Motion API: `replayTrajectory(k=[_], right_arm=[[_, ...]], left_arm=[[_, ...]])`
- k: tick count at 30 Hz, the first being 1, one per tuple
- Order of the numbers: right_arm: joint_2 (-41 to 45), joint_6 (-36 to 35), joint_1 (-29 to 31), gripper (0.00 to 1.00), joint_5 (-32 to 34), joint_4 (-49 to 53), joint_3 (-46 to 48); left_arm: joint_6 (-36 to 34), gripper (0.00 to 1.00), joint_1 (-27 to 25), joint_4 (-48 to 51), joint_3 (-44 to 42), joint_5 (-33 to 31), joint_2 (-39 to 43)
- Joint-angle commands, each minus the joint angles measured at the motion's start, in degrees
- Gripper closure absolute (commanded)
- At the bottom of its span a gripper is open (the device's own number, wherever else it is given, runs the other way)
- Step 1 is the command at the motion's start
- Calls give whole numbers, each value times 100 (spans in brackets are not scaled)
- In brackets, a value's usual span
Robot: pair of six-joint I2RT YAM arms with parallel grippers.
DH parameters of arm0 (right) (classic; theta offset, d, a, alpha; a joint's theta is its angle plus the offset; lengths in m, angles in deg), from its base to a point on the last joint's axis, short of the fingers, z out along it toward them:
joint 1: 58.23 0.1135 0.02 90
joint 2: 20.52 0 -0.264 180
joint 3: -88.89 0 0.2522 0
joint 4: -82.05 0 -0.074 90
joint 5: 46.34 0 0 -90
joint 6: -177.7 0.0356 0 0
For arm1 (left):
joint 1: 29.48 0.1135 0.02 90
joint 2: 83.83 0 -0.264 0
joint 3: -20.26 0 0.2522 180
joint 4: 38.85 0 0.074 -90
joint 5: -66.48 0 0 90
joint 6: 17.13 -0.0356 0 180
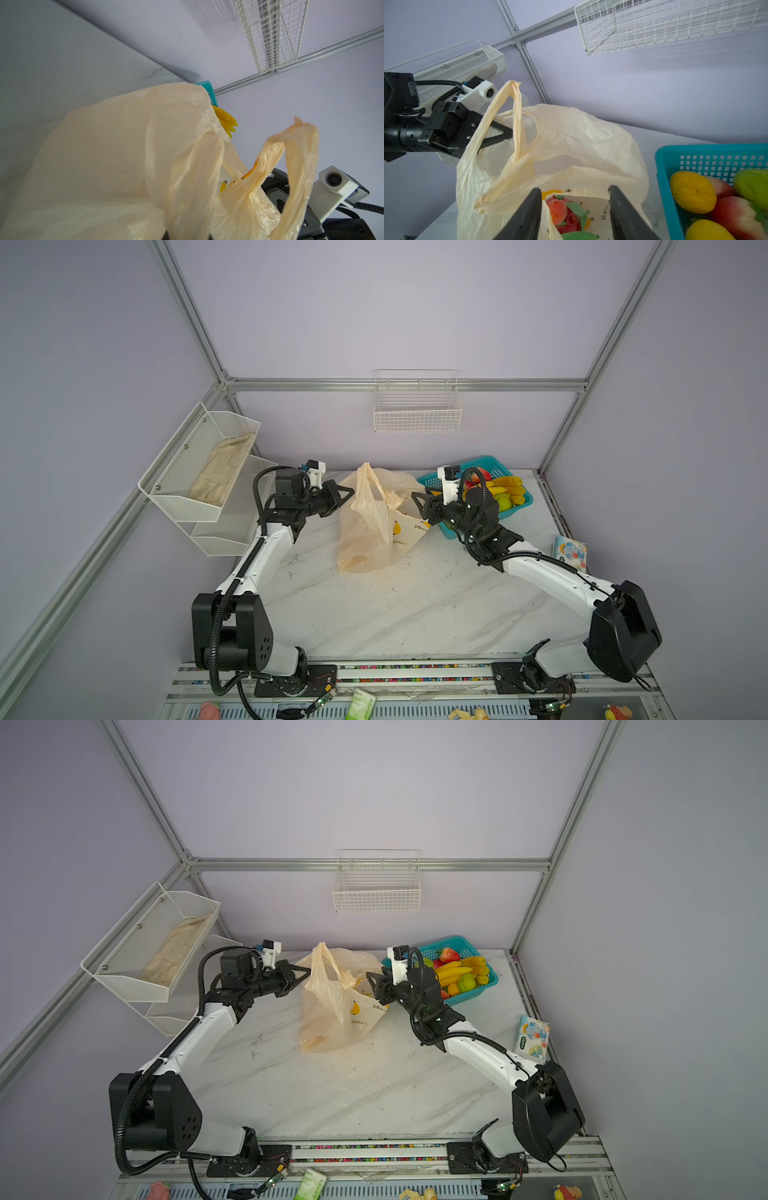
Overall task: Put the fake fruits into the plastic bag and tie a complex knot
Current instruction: 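Open the right gripper to drop the apple into the bag, then return the right gripper to the basket and reach for the next fruit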
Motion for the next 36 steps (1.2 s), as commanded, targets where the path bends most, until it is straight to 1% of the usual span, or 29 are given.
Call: replayTrajectory(k=[1, 4, 6, 8, 9, 12, 13, 14, 17, 21, 23, 28, 32, 36], right_arm=[[169, 74, -178, 44, -295, 138, 158], [430, 259, -547, 44, -424, 183, 226], [413, 547, -1084, 44, -419, 330, 219], [242, 682, -1573, 43, -459, 562, 145], [13, 668, -1781, 42, -463, 785, 23], [-559, 375, -2061, 41, -599, 1507, -468], [-733, 208, -2057, 37, -519, 1789, -650], [-904, 36, -2060, 35, -397, 2049, -833], [-1276, -339, -2056, 33, -406, 2570, -1185], [-1523, -526, -2012, 32, -155, 2833, -1231], [-1669, -658, -1946, 31, -133, 2989, -1301], [-2071, -925, -1666, 26, 22, 3150, -1500], [-2463, -1078, -1580, 26, 144, 3233, -1835], [-2818, -1179, -1521, 30, 196, 3310, -2185]], left_arm=[[-56, 100, 3, -244, -228, 71, 170], [-65, 100, 8, -238, -218, 71, 174], [-65, 100, 3, -235, -220, 71, 179], [-63, 100, 4, -242, -211, 71, 183], [-65, 100, 8, -235, -205, 67, 183], [-65, 100, 3, -237, -220, 71, 181], [-57, 100, 3, -242, -218, 70, 186], [-48, 100, 5, -235, -214, 75, 179], [-30, 100, 9, -248, -204, 107, 181], [-23, 100, 3, -260, -220, 98, 182], [-12, 100, 7, -255, -227, 97, 181], [-3, 100, 4, -278, -222, 96, 184], [5, 100, 3, -286, -226, 114, 179], [1, 100, 3, -283, -228, 107, 183]])
